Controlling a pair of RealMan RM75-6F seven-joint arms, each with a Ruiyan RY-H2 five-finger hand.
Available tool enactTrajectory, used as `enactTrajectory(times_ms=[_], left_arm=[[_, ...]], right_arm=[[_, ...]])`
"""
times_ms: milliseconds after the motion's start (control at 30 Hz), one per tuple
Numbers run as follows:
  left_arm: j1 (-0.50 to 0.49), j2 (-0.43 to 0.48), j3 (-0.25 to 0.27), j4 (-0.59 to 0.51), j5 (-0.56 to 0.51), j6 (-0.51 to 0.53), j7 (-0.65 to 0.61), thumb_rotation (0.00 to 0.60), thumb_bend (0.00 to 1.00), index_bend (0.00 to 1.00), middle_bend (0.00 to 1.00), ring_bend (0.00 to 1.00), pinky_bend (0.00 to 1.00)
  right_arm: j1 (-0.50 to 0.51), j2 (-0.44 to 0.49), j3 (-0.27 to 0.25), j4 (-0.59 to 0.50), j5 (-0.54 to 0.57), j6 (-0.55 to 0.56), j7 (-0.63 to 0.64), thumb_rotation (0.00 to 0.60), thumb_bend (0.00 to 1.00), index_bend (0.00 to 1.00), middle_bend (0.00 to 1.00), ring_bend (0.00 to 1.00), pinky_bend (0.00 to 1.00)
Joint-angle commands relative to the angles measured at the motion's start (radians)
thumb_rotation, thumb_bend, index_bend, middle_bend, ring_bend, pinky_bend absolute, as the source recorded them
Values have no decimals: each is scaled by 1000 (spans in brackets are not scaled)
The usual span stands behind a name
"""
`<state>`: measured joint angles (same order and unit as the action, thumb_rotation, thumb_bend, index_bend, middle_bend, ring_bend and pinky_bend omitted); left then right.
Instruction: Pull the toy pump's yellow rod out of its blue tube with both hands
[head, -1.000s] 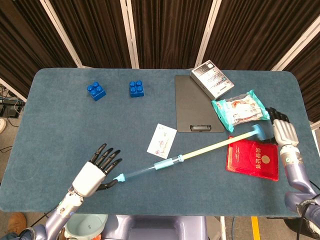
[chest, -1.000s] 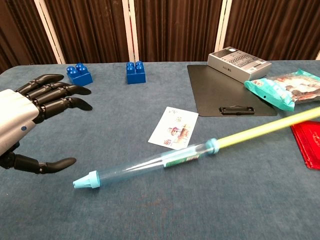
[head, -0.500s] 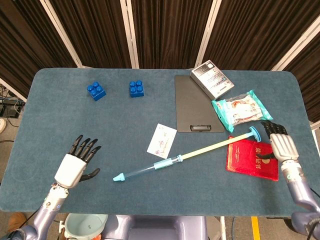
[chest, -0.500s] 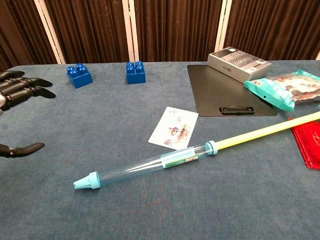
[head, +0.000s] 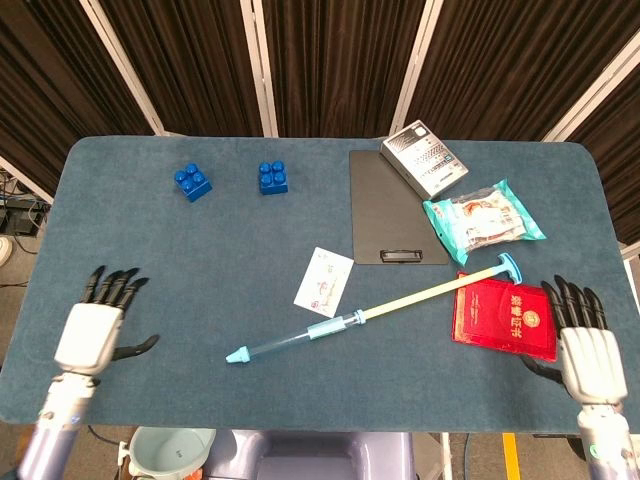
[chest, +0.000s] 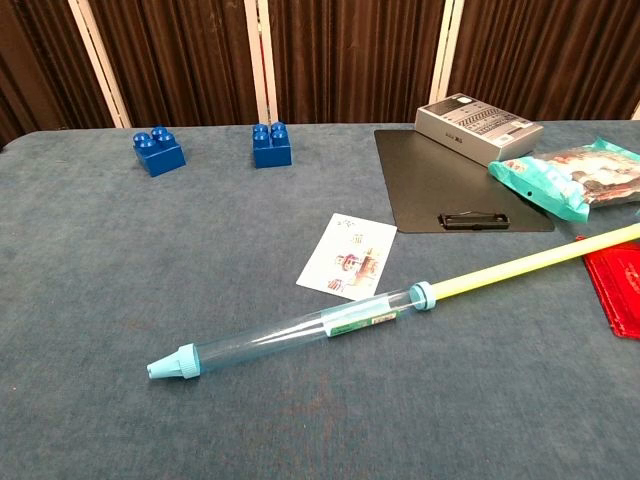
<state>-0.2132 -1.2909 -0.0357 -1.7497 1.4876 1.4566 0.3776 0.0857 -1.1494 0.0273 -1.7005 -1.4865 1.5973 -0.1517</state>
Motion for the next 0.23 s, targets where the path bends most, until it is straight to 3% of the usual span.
enactTrajectory(times_ms=[33, 233], left_arm=[[58, 23, 20, -12, -6, 39, -30, 600, 126, 161, 103, 104, 9], [79, 21, 36, 46, 104, 114, -67, 600, 137, 157, 105, 104, 9]], right_arm=[[-91, 14, -50, 53, -103, 130, 29, 600, 0, 0, 0, 0, 0], [-103, 26, -57, 50, -137, 132, 42, 600, 0, 0, 0, 0, 0]])
